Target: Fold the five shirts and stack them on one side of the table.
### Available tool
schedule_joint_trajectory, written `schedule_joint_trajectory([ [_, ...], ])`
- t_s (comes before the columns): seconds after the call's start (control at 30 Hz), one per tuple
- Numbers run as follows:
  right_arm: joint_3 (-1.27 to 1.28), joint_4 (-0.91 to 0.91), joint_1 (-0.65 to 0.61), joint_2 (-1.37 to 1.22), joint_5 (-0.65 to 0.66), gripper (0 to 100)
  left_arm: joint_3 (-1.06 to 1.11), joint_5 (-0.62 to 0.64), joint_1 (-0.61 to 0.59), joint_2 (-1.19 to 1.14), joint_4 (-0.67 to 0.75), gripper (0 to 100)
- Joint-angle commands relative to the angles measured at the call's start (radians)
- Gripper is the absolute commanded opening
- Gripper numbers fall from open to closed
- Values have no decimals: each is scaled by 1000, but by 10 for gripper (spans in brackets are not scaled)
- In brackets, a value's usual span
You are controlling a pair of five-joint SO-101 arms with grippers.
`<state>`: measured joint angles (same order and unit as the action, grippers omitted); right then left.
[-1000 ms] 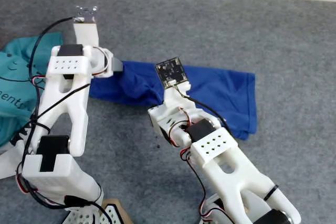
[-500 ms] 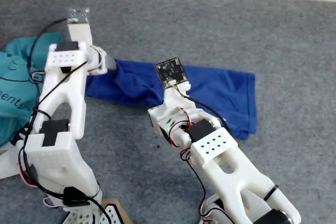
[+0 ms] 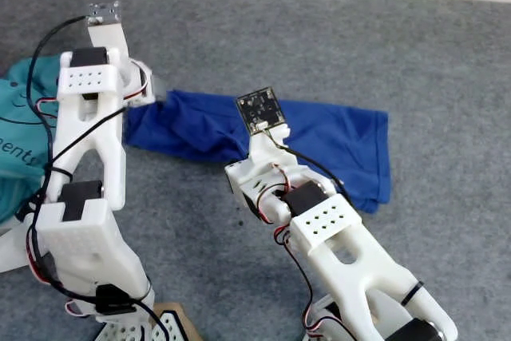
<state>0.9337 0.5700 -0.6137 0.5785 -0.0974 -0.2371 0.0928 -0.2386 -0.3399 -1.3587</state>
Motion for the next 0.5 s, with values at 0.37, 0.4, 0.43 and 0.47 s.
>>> schedule_joint_trajectory([
  [0.37,-4,-1,5,35,0,51,318,-83,179,302,-21,7],
  [0.4,-4,-1,5,35,0,51,357,-83,193,302,37,7],
  [0.43,-4,-1,5,35,0,51,384,-83,203,302,83,7],
  [0.47,-4,-1,5,35,0,51,397,-83,214,302,120,7],
])
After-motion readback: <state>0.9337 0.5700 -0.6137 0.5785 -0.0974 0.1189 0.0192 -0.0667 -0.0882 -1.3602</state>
